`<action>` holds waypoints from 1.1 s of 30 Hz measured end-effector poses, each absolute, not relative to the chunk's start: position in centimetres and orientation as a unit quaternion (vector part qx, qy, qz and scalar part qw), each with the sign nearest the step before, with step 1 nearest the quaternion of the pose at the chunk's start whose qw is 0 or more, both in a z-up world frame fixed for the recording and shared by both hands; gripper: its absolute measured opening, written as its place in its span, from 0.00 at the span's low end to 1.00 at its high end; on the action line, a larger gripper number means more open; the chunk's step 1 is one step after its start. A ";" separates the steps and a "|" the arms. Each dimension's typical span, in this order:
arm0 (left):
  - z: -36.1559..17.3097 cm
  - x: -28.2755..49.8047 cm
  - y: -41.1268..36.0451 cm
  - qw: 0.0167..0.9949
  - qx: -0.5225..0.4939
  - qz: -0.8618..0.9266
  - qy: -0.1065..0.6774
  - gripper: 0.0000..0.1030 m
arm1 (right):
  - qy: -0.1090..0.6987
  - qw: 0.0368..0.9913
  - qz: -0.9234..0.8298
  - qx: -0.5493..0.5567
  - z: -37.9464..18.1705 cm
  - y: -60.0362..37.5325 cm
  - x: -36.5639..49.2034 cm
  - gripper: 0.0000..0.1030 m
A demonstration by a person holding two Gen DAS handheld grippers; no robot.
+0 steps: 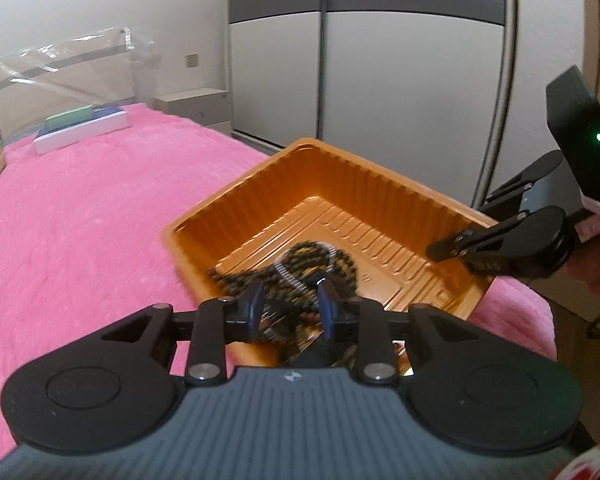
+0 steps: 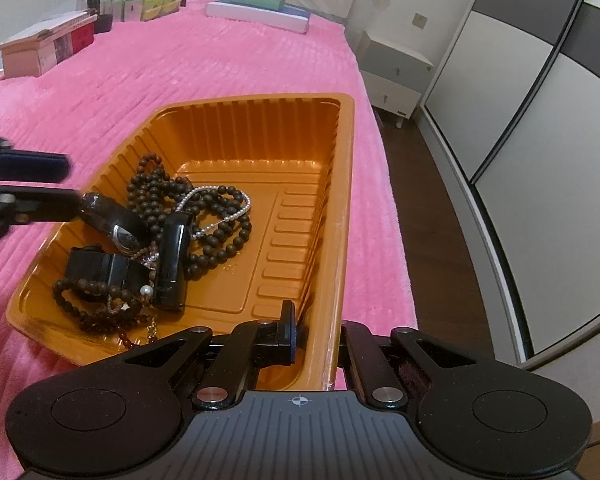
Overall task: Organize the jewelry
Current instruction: 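Carry the silver bead over the tray and release it with the left gripper, then lower the orange tray onto the bedspread and open the right gripper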
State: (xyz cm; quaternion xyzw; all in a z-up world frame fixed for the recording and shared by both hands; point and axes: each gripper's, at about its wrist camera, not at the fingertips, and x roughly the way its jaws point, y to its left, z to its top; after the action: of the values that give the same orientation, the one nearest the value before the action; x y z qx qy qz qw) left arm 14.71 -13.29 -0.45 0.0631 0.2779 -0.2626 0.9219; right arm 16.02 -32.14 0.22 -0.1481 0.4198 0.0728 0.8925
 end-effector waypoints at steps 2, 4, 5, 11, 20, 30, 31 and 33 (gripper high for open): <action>-0.5 14.4 -12.0 0.925 0.056 -0.246 0.283 0.26 | 0.420 0.894 0.075 -0.139 0.2 -32.6 16.5 0.05; -0.6 13.8 -10.7 0.930 0.043 -0.229 0.286 0.26 | 0.422 0.895 0.075 -0.124 0.2 -33.3 17.1 0.05; -0.6 13.6 -9.9 0.931 0.034 -0.220 0.288 0.27 | 0.425 0.895 0.074 -0.113 0.1 -33.7 17.4 0.05; -0.4 12.0 -7.1 0.937 0.013 -0.185 0.296 0.33 | 0.438 0.894 0.076 -0.055 -0.9 -35.9 17.9 0.05; 0.1 10.4 -5.0 0.939 -0.019 -0.148 0.310 0.52 | 0.423 0.895 0.087 0.110 -1.1 -39.6 16.3 0.36; 1.2 8.2 -2.1 0.931 -0.102 -0.098 0.335 0.95 | 0.342 0.927 0.024 0.149 4.5 -38.5 9.6 0.74; 1.4 7.8 -2.0 0.934 -0.100 -0.091 0.332 0.97 | 0.342 0.928 0.035 0.145 4.9 -37.3 8.9 0.76; 1.8 7.0 -1.8 0.935 -0.099 -0.087 0.330 0.97 | 0.357 0.923 0.058 0.127 5.2 -34.8 7.9 0.78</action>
State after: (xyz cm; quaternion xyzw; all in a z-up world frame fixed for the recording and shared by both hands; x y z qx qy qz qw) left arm 6.95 -1.78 1.75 -0.0991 0.3302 -0.0866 0.9347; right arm 7.94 -34.84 5.16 0.1275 0.3572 0.0585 0.9234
